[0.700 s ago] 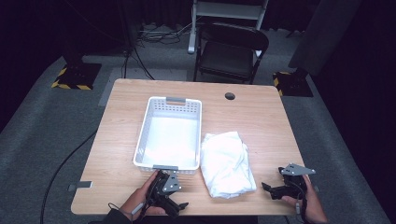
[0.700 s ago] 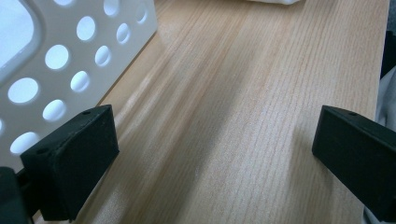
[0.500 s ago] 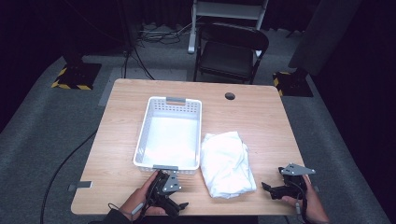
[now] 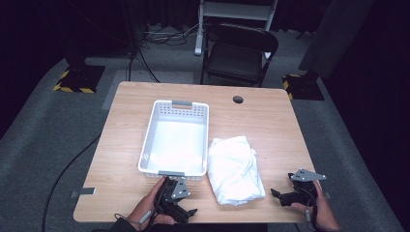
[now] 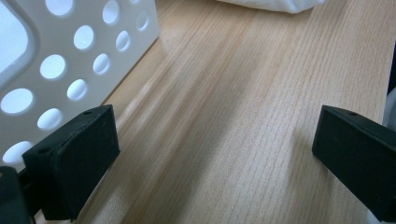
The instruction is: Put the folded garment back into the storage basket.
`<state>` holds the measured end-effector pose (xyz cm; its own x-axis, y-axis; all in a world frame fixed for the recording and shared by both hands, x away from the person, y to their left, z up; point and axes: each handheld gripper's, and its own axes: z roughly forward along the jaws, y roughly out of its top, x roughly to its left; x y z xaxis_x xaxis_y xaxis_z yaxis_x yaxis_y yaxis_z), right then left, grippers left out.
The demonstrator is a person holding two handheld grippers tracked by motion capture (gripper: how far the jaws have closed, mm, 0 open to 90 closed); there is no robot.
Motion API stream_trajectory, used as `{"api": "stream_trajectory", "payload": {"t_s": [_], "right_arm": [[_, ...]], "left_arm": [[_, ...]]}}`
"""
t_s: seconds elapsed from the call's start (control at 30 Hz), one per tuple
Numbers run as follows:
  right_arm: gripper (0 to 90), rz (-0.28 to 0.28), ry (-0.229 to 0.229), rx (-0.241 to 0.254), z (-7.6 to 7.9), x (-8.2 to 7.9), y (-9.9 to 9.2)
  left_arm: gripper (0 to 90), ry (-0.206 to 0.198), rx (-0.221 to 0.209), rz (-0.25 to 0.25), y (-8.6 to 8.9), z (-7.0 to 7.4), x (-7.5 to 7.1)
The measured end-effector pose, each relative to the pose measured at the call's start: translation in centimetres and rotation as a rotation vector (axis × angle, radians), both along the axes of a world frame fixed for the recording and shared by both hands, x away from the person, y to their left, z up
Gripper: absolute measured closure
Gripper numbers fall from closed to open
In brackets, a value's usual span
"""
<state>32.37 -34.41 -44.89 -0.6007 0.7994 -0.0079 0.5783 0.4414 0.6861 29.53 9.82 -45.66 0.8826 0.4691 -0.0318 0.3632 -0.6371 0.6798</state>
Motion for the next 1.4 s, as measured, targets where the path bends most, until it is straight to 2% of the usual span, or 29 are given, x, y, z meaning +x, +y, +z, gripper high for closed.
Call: {"api": "stream_trajectory", "payload": {"t_s": [0.13, 0.23, 0.47, 0.73, 0.87, 0.97, 1.03, 1.33, 1.4], "right_arm": [[0.4, 0.0, -0.002, 0.002, 0.0, 0.0, 0.0], [0.4, -0.001, -0.002, 0.002, 0.0, 0.0, 0.0], [0.4, 0.001, -0.003, 0.002, 0.0, 0.0, 0.0], [0.4, 0.003, -0.003, 0.002, 0.0, 0.0, 0.0], [0.4, 0.003, -0.003, 0.002, 0.0, 0.0, 0.0], [0.4, 0.003, -0.003, 0.002, 0.0, 0.0, 0.0], [0.4, 0.003, -0.003, 0.002, 0.0, 0.0, 0.0], [0.4, 0.001, -0.003, 0.003, 0.0, 0.0, 0.0], [0.4, 0.001, -0.003, 0.002, 0.0, 0.0, 0.0]], "left_arm": [[0.4, 0.0, 0.009, 0.007, -0.2, 0.1, -0.2], [0.4, -0.017, 0.016, 0.01, -0.3, 0.2, -0.4], [2.8, -0.029, 0.013, 0.023, -0.8, 0.2, -0.7], [3.9, -0.027, -0.023, 0.01, -1.5, 0.6, -1.1], [4.0, -0.037, -0.025, 0.0, -1.9, 0.8, -1.2], [4.3, -0.05, -0.022, -0.008, -2.3, 0.9, -1.2], [4.4, -0.079, -0.004, -0.016, -2.6, 0.9, -1.4], [4.9, -0.065, -0.053, -0.059, -3.4, 1.0, -1.3], [5.0, -0.087, -0.03, -0.063, -3.8, 1.0, -1.3]]}}
